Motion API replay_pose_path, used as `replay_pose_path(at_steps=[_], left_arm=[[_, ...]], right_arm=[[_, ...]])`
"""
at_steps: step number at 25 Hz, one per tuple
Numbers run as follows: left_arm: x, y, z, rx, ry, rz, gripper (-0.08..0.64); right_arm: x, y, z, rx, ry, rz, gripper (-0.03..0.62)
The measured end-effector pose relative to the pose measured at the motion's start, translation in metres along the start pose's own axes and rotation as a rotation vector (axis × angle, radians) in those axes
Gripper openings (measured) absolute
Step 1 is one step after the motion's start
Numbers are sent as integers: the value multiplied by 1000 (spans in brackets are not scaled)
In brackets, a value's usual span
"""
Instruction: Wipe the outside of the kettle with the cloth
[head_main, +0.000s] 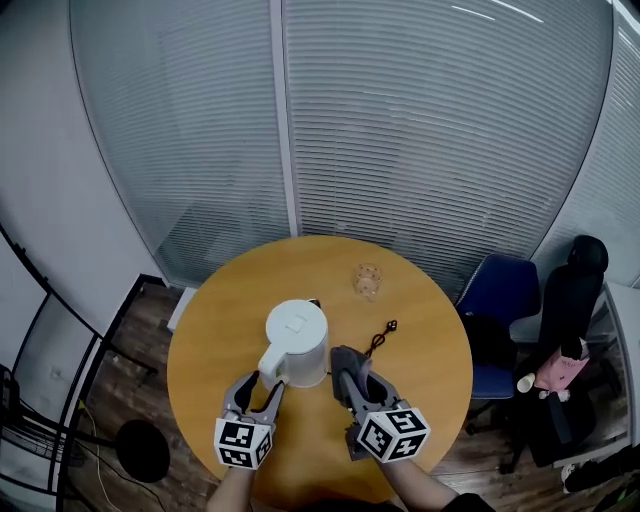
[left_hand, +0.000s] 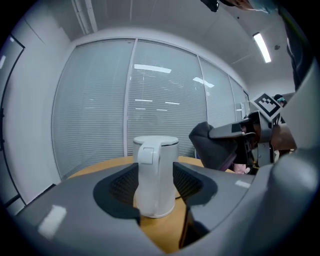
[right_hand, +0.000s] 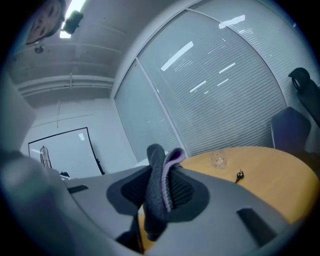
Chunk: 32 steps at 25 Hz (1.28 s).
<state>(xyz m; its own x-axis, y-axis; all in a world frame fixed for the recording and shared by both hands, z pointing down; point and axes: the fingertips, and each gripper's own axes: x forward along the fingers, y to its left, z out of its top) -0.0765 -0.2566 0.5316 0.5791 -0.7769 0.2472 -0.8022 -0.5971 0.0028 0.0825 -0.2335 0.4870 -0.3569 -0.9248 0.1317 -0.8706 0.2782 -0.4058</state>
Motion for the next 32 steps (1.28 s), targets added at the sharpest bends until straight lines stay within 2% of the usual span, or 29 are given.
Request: replay_pose_path(at_steps=[7,17,23,32], left_arm=[[8,9,-2,-12,23,65,209],[26,15,-3,-17,38,73,207],[27,18,-2,-14,26,66,172],[26,16,-4,-15,22,35,169]], right_arm=[[28,-19,19,43,-38,14,87],[70,-33,29,79,-60,22,87],[85,-44,7,85,-13,17,87],[110,-85,-65,131,121,-50,87]])
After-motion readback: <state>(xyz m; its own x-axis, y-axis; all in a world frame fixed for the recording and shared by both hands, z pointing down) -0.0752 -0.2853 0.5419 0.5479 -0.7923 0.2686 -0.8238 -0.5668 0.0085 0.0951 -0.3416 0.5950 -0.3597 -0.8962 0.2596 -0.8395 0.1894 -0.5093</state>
